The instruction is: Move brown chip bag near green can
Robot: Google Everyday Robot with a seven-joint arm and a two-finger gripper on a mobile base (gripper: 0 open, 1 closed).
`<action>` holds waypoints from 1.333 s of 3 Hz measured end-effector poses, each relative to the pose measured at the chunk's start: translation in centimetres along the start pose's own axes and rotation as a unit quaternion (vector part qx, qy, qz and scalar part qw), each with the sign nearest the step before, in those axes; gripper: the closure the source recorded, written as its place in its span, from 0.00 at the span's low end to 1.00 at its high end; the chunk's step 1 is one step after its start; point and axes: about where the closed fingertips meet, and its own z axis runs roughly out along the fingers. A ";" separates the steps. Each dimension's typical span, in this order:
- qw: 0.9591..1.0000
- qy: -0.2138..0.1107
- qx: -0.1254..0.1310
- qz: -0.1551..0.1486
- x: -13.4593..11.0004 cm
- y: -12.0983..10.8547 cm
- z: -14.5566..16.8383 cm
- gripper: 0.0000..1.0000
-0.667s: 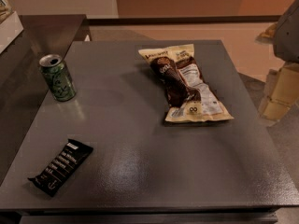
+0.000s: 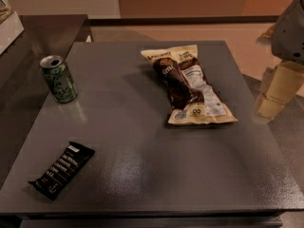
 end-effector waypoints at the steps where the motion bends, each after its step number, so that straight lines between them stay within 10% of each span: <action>1: 0.999 -0.010 -0.008 0.042 -2.1 -0.8 2.0 0.00; 3: 0.986 0.000 0.023 0.164 -5.6 -3.4 7.3 0.00; 4: 0.972 0.014 0.047 0.230 -5.8 -4.7 9.0 0.00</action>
Offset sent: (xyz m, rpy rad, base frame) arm 0.0711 0.0607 -0.0551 0.1254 0.0472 -0.3672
